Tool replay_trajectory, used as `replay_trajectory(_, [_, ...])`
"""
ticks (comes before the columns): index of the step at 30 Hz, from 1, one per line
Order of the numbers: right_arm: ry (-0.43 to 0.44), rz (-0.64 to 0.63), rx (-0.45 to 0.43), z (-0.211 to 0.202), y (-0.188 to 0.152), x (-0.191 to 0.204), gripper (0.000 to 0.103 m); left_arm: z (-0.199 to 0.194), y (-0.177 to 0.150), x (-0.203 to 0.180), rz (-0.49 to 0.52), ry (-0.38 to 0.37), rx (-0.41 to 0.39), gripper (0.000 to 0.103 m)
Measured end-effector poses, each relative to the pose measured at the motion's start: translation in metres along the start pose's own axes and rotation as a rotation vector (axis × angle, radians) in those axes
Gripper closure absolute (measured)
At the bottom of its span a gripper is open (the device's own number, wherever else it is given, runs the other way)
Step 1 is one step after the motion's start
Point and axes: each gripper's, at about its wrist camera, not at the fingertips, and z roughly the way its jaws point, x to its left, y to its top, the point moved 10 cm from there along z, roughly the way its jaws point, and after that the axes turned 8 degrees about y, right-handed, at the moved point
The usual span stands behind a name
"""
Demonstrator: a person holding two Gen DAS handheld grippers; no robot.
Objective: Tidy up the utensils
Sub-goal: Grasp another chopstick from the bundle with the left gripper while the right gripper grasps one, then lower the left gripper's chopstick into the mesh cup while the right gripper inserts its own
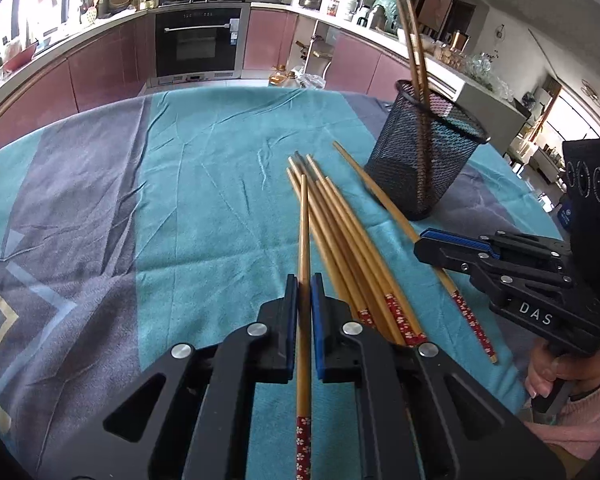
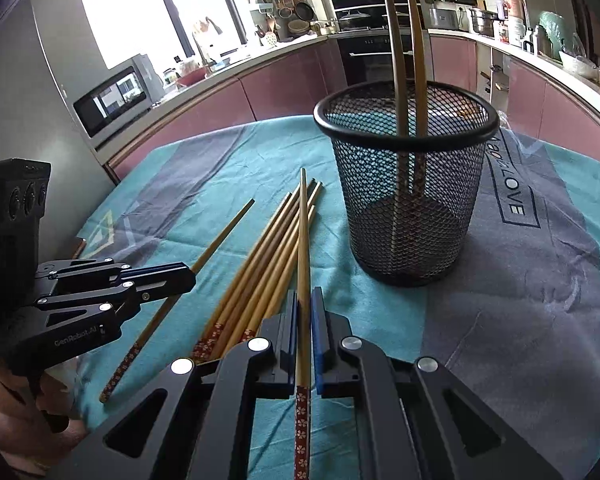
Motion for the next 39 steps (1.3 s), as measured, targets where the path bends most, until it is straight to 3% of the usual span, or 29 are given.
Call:
replay_trajectory(15, [0.086, -0.007, -0.125, -0.046, 0.026, 0.013, 0.097, -0.066, 0.033, -0.015, 0.015, -0.163, -0.119, 0.096])
replay_trajectory(26, [0.088, -0.01, -0.206, -0.075, 0.042, 0.005, 0.097, -0.103, 0.049, -0.016, 0.002, -0.215, -0.194, 0.096])
replay_trajectory(39, [0.07, -0.051, -0.293, -0.103, 0.072, 0.0, 0.097, -0.14, 0.091, -0.026, -0.012, -0.264, -0.303, 0.096])
